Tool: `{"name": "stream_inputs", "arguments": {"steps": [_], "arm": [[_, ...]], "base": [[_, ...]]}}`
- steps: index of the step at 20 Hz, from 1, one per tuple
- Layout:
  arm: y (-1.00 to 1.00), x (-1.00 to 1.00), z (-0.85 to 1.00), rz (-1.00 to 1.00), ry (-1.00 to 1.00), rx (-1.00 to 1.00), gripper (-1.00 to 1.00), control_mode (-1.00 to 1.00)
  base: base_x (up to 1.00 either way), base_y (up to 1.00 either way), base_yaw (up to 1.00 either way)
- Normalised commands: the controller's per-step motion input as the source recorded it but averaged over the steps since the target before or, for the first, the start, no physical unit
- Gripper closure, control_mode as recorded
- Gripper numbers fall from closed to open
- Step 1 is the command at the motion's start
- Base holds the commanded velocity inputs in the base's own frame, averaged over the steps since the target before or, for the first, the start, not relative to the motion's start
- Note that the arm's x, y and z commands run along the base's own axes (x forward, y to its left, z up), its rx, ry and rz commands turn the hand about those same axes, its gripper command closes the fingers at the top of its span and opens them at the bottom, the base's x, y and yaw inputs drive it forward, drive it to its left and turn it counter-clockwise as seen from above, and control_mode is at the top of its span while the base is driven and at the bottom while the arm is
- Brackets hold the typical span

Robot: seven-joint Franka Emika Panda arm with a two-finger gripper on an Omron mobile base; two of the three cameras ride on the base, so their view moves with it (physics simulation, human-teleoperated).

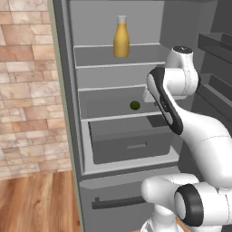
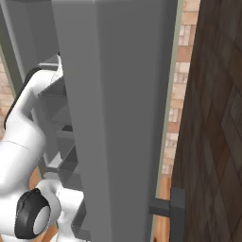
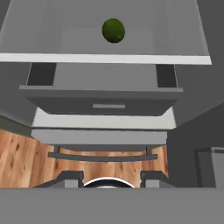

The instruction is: Pick lime from the fridge and place it on the plate on the counter.

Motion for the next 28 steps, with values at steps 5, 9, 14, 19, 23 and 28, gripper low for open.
{"name": "stream_inputs", "arguments": {"steps": [5,9,14,19,23,28], "arm": [[0.0,0.0,-0.01,0.0,0.06,0.0,-1.0,-1.0],[0.0,-0.04,-0.11,0.0,0.07,0.0,-1.0,-1.0],[0.02,-0.14,-0.12,0.0,0.04,0.02,-1.0,-1.0],[0.12,0.02,-0.16,0.0,0.03,0.0,-1.0,-1.0],[0.17,0.26,-0.26,0.0,0.01,0.0,-1.0,-1.0],[0.11,0.82,-0.4,0.0,0.07,0.0,-1.0,-1.0]], "base": [[0.0,0.0,0.0],[0.0,0.0,0.0],[0.0,0.0,0.0],[0.0,0.0,0.0],[0.0,0.0,0.0],[0.0,0.0,0.0]]}}
